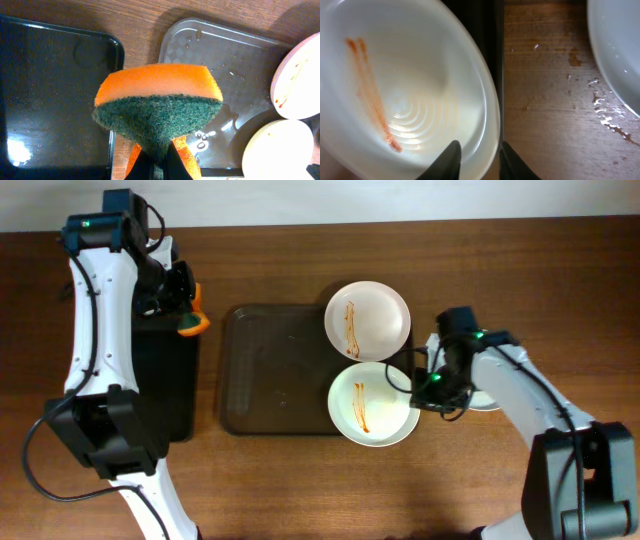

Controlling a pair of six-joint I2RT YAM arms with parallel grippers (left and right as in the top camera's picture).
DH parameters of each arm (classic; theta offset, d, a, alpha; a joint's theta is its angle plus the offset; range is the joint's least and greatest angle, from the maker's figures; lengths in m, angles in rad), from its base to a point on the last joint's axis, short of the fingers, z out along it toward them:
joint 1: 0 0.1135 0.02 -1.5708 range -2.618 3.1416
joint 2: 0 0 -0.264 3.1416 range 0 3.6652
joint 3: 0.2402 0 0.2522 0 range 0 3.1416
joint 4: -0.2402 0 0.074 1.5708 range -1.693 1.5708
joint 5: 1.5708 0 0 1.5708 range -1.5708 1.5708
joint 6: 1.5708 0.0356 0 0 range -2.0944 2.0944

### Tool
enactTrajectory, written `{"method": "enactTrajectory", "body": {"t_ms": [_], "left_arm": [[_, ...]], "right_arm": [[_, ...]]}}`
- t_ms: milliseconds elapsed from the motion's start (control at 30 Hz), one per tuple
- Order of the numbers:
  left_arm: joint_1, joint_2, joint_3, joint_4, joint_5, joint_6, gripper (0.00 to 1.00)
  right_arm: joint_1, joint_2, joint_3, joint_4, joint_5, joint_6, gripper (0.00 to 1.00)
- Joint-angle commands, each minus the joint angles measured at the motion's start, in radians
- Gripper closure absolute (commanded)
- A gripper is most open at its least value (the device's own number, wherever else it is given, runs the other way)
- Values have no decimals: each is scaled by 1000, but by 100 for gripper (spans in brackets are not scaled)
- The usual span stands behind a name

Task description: Clean dirty plates on tray and stack at the side

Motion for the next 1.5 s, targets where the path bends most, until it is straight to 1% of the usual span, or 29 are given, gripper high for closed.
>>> {"method": "enactTrajectory", "body": {"t_ms": [0, 33, 100, 200, 267, 333, 400, 467, 500, 533, 600, 767, 800, 833, 900, 967, 1033, 1067, 1133, 1167, 1233, 1300, 1367, 1400, 1433, 1467], "left_arm": [[-22, -11, 8, 3, -22, 16, 100], [-23, -11, 8, 3, -23, 16, 100], [-23, -11, 8, 3, -23, 16, 100], [-23, -11, 8, 6, -23, 16, 100], [-23, -11, 8, 5, -23, 16, 100], [-23, -11, 8, 2, -23, 16, 100], [-23, -11, 8, 3, -24, 16, 100], [-23, -11, 8, -2, -68, 16, 100], [-23, -11, 8, -2, -68, 16, 100], [-23, -11, 8, -1, -67, 16, 100], [-23, -11, 8, 1, -67, 16, 100], [-23, -11, 8, 2, -67, 16, 100], [-23, -11, 8, 2, -68, 16, 100], [-23, -11, 8, 2, -67, 16, 100], [-23, -11, 8, 2, -68, 16, 100], [-23, -11, 8, 2, -67, 16, 100], [-23, -11, 8, 2, -67, 16, 100], [-23, -11, 8, 2, -67, 16, 100], [-23, -11, 8, 6, -66, 16, 100], [-23, -11, 8, 10, -64, 16, 100], [-23, -11, 8, 10, -64, 16, 100], [-23, -11, 8, 11, -64, 16, 100], [-23, -11, 8, 11, -64, 16, 100], [-23, -11, 8, 11, -64, 16, 100], [-23, -11, 8, 13, -64, 16, 100], [-23, -11, 8, 14, -64, 16, 100]], "right_arm": [[52, -5, -34, 39, 82, 76, 75], [59, -5, -39, 44, 92, 76, 79], [58, -5, -39, 35, 131, 93, 79], [55, -9, -11, 33, 122, 93, 78], [55, -37, 66, -4, 135, 89, 77], [55, -61, 109, -43, 201, 89, 73], [56, -47, 105, -89, 245, 90, 74], [56, -32, 55, -70, 246, 90, 75], [56, -32, 19, -48, 241, 90, 75], [56, -32, -24, -9, 211, 90, 80], [56, -32, -72, 49, 178, 90, 80], [56, -32, -116, 118, 129, 92, 80], [56, -25, -117, 118, 129, 93, 82], [56, -13, -117, 119, 127, 93, 96], [56, -13, -116, 121, 124, 93, 96], [56, -13, -110, 128, 72, 93, 96], [73, -18, -45, 124, -18, 98, 96], [92, -18, -27, 133, -28, 103, 96], [183, -16, -19, 246, -26, 172, 96], [244, -6, -19, 320, 9, 246, 96], [348, 7, -19, 416, 149, 397, 96], [437, 24, -19, 477, 272, 500, 96], [497, 44, -19, 482, 299, 528, 96], [502, 50, -19, 479, 299, 528, 95], [502, 52, -19, 480, 299, 528, 78], [495, 52, -19, 480, 299, 527, 67]]}}
